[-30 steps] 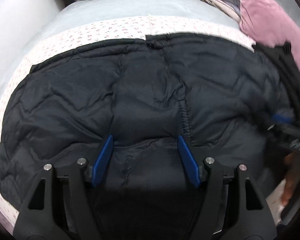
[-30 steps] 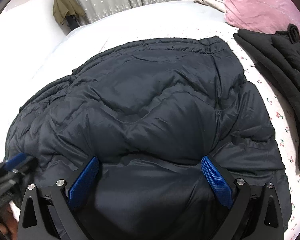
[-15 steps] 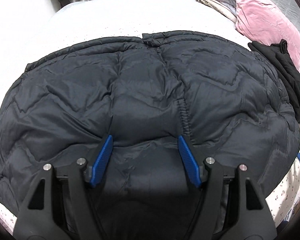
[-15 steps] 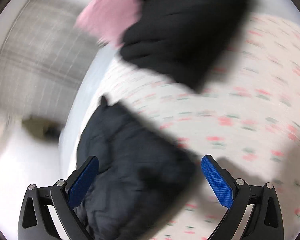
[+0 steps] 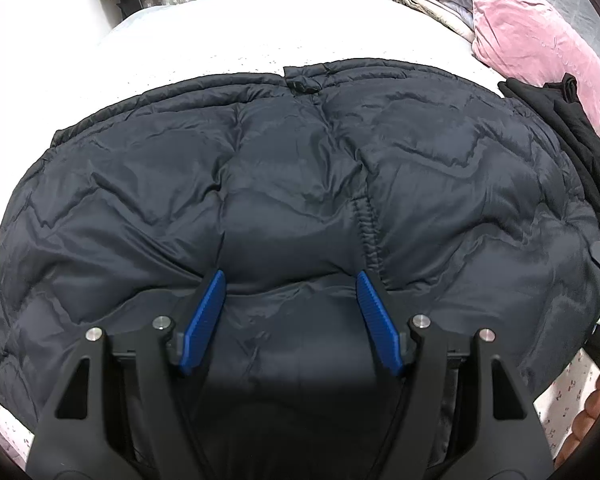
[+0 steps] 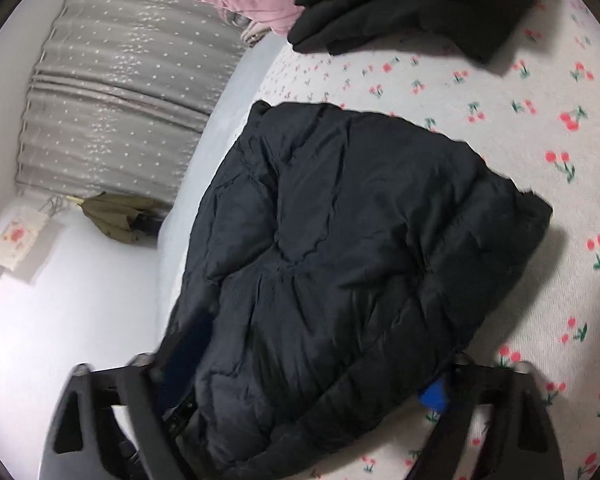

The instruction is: Fold large clothes

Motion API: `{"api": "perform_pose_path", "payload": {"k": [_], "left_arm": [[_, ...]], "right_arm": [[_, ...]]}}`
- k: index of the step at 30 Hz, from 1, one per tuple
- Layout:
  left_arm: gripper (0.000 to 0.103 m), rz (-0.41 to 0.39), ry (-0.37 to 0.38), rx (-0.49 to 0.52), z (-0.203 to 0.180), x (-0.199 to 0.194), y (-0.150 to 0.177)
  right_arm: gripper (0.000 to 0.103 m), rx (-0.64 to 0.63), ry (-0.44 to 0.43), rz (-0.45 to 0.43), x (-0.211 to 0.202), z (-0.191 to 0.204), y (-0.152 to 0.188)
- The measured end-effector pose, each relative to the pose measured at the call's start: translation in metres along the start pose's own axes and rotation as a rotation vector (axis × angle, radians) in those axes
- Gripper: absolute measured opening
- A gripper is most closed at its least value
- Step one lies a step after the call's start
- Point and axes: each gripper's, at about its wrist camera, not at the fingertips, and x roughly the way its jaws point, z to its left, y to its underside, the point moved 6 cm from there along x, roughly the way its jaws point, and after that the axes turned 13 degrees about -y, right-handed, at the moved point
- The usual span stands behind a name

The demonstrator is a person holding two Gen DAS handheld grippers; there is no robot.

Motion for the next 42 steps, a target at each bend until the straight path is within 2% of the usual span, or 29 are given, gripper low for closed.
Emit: {"api": "perform_pose_path", "payload": {"k": [1,2,3,5,9,14,19,24,28,31,34,38,40,42], "left_arm": [[0.069,-0.001,-0.002,0.001,0.0,0.0,0.0],[0.069,-0.002,-0.001,0.001,-0.001,0.0,0.0],[0.069,-0.001,0.002,0.001,-0.002,0.0,0.0],[0.069,0.0,0.012,0.006,-0.003,0.0,-0.001],[0.069,0.001,0.036,0.015,-0.009,-0.004,0.0],[0.069,0.0,0.131,0.024,-0.026,-0.014,0.004],[0.069,-0.031,0.247,0.074,-0.061,-0.028,0.009],[0.069,-0.051,0.268,0.125,-0.082,-0.037,0.011],[0.069,-0.009,0.351,0.031,-0.05,-0.039,0.006],[0.069,-0.002,0.35,-0.042,-0.018,-0.041,0.002],[0.069,-0.043,0.3,-0.104,0.018,-0.046,-0.005],[0.069,-0.088,0.192,-0.196,0.079,-0.047,0.001],[0.069,-0.111,0.126,-0.282,0.115,-0.049,0.007],[0.069,-0.119,0.109,-0.406,0.151,-0.049,0.019]], "right_arm": [[0.058,-0.015,0.006,-0.019,-0.001,0.004,0.0],[0.038,-0.027,0.008,-0.033,0.0,0.007,-0.002],[0.025,-0.061,0.004,-0.058,-0.004,0.013,-0.003],[0.02,-0.149,0.001,-0.096,-0.013,0.032,-0.004],[0.016,-0.409,0.043,-0.168,-0.031,0.082,0.005],[0.014,-0.671,0.038,-0.263,-0.054,0.142,0.024],[0.014,-0.74,0.076,-0.35,-0.08,0.153,0.02],[0.014,-0.716,0.107,-0.403,-0.101,0.148,0.014],[0.014,-0.706,0.141,-0.393,-0.099,0.14,0.014],[0.014,-0.686,0.147,-0.382,-0.099,0.134,0.009],[0.014,-0.682,0.148,-0.379,-0.103,0.135,0.012],[0.014,-0.688,0.166,-0.373,-0.102,0.133,0.012],[0.014,-0.686,0.171,-0.371,-0.101,0.133,0.011],[0.014,-0.684,0.176,-0.372,-0.1,0.134,0.012]]}}
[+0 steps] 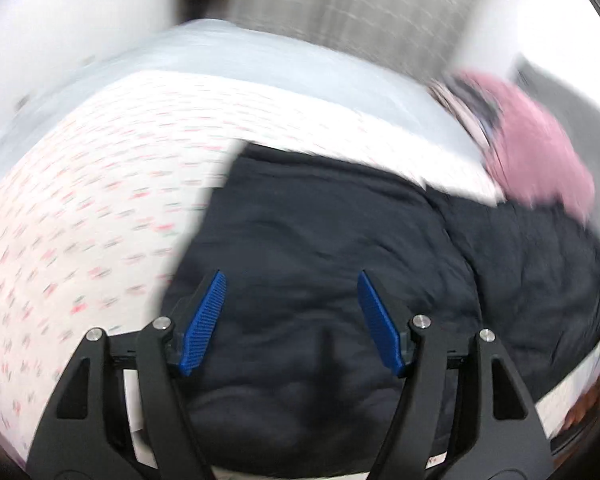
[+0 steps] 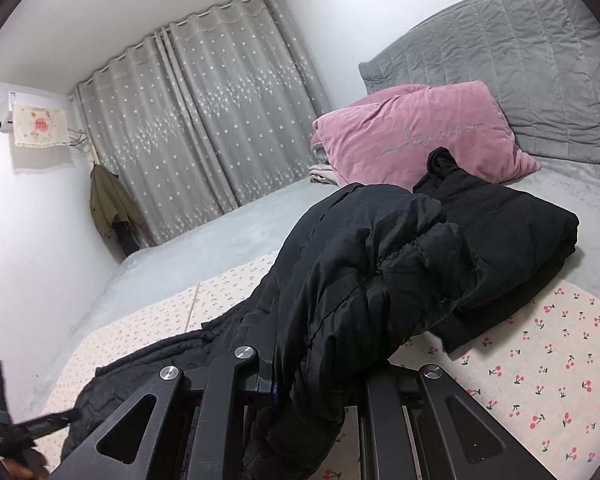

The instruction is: Fold large clothes

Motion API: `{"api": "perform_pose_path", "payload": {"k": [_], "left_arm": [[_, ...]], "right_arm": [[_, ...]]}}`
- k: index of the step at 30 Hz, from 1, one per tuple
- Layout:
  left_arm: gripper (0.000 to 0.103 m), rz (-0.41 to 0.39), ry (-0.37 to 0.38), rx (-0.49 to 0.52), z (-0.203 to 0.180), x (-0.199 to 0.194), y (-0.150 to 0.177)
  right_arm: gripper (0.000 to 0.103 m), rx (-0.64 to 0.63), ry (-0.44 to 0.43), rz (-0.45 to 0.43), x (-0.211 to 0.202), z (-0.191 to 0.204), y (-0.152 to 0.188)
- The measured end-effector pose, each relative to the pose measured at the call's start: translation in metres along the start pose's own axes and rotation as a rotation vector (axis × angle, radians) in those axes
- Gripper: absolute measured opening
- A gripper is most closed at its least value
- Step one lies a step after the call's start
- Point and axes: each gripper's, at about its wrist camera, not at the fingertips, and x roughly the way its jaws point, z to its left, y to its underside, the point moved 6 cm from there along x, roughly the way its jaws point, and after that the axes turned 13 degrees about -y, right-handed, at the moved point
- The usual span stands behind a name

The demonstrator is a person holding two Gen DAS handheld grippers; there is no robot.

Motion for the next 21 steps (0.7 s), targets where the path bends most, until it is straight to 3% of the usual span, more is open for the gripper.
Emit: {"api": "perform_pose_path", "payload": {"k": [2,4,8,11,17,21], "left_arm": [[0.068,-0.011,-0.01,-0.078,0.03,-0.004,0.002],[0.065,0.0,-0.034,-0.074,0.039,0.003,0.005],[0.036,0.117,-0.019,-0.034,0.043,0.038,0.024],[0.033,0.212,0.043,-0.117,0.051,0.057,0.038],[0.026,0.197,0.076,-0.125,0.052,0.048,0.032],[0.023,0.205,0.105,-0.128,0.055,0.049,0.032]], "right_arm": [[0.014,-0.004,0.007,-0.001,0.0,0.002,-0.001],[0.014,-0.009,0.015,-0.004,0.0,0.005,0.0],[0.014,-0.062,0.027,-0.014,-0.002,0.017,0.0],[0.014,-0.131,0.042,-0.022,-0.002,0.034,0.003],[0.014,-0.285,0.025,-0.034,-0.001,0.075,0.001],[0.014,-0.463,-0.074,-0.027,0.004,0.144,0.008]]}}
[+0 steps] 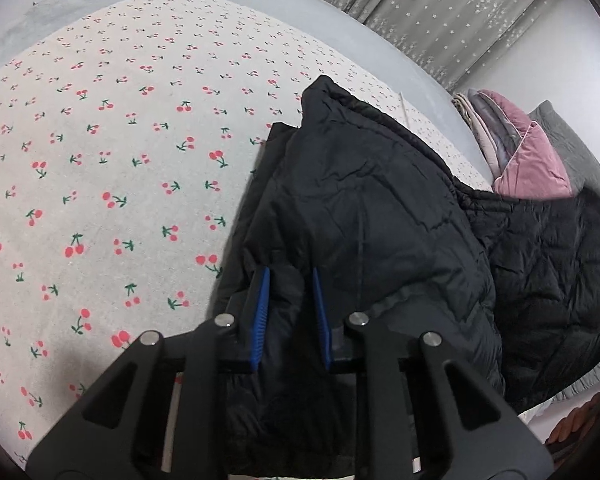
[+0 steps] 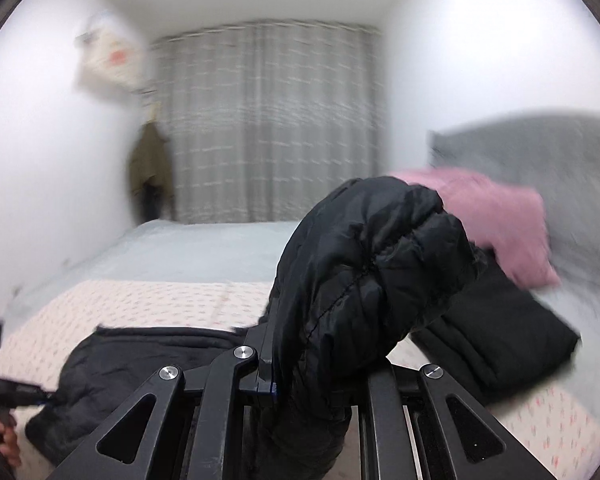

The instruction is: Fold large clothes

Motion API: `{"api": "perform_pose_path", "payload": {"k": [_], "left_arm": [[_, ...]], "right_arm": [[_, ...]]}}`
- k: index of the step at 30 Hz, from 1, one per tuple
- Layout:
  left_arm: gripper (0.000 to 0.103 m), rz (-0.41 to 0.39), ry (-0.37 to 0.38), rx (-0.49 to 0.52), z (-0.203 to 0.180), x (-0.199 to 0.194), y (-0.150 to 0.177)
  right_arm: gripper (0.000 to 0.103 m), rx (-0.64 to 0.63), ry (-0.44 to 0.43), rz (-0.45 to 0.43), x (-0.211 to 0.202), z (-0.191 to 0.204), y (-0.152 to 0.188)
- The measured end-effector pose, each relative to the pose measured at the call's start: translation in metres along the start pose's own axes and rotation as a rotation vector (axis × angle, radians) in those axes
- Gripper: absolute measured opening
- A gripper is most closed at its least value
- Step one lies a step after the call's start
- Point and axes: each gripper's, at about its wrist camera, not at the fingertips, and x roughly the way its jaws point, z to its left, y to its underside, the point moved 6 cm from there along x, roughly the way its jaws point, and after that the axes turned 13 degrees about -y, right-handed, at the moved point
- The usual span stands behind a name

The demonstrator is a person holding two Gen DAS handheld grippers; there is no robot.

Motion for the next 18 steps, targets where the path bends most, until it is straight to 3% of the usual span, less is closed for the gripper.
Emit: {"api": "perform_pose_path", "payload": {"k": [2,5,8,11,14,16,18], "left_arm": [[0.02,0.002,0.009,0.007,0.0,0.002,-0.002],[0.018,0.002,0.02,0.003,0.001,0.003,-0.002],[0.018,0.017,0.051,-0.017,0.005,0.003,-0.003],[0.018,0.042,0.097,-0.05,0.015,0.003,-0.004],[0.018,0.057,0.132,-0.075,0.024,0.001,-0.007],[0.019,0.058,0.152,-0.087,0.029,-0.001,-0.01],[0.022,0.054,0.165,-0.095,0.032,-0.004,-0.014]], "right_arm": [[0.016,-0.094,-0.065,0.006,0.006,0.038,-0.005],[0.019,-0.288,-0.235,0.078,0.024,0.124,0.01],[0.019,-0.386,-0.403,0.166,0.043,0.187,0.044],[0.02,-0.514,-0.47,0.273,0.064,0.23,0.096],[0.031,-0.603,-0.487,0.319,0.07,0.243,0.131],[0.046,-0.596,-0.527,0.341,0.069,0.241,0.135],[0.071,-0.56,-0.605,0.38,0.069,0.241,0.137]]}}
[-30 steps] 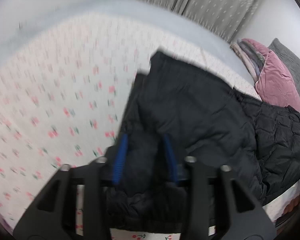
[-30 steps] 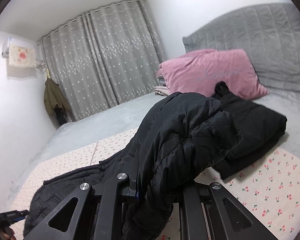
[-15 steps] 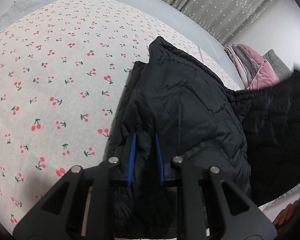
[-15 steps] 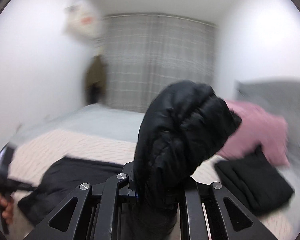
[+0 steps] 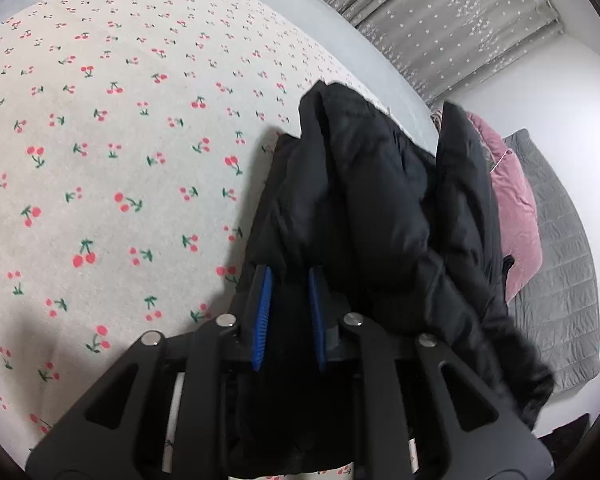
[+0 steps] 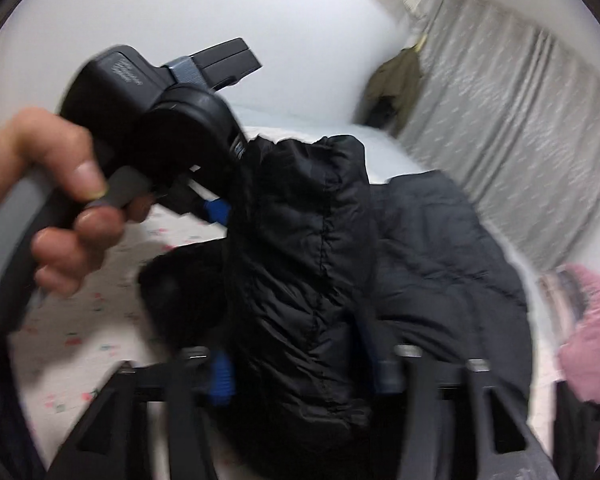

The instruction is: Fold large clothes

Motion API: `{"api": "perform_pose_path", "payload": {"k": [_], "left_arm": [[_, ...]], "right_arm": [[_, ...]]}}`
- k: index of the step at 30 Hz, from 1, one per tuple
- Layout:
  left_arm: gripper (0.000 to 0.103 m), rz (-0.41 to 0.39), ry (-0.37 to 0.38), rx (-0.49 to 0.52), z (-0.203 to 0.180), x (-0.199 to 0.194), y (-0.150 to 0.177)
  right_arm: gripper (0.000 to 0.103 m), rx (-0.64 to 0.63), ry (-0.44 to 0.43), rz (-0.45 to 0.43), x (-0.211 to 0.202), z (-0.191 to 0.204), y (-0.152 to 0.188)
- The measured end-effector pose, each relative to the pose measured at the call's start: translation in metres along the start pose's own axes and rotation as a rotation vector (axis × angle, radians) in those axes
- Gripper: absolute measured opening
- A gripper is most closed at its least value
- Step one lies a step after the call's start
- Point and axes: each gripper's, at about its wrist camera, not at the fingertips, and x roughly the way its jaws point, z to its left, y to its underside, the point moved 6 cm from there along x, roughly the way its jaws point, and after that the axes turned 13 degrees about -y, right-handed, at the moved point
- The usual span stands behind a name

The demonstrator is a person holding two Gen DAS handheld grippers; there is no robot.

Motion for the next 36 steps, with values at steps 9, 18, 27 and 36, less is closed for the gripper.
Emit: {"api": "perform_pose_path", "payload": {"k": [9,18,27,36], "left_arm": [[0.046,-0.071,0.053,-0.024,0.003,-0.028,-0.017],[0.06,-0.174,0.083,0.066,-0.031,-0.048,-0.026],[0.064,-0.26,0.057,0.186,-0.06,-0.067,-0.025],[0.066,-0.318,-0.092,0.326,-0.086,-0.058,-0.018]], "right_arm": [[0.072,0.184,-0.247,-0.135,-0.076,-0.042,-0.005],[0.073,0.685,-0.194,-0.245,-0.116,-0.172,0.051],[0.074,0.521,-0.156,-0.087,-0.043,-0.145,0.051],[0.076,0.317,-0.179,0.077,0.008,-0.1,0.066]]}}
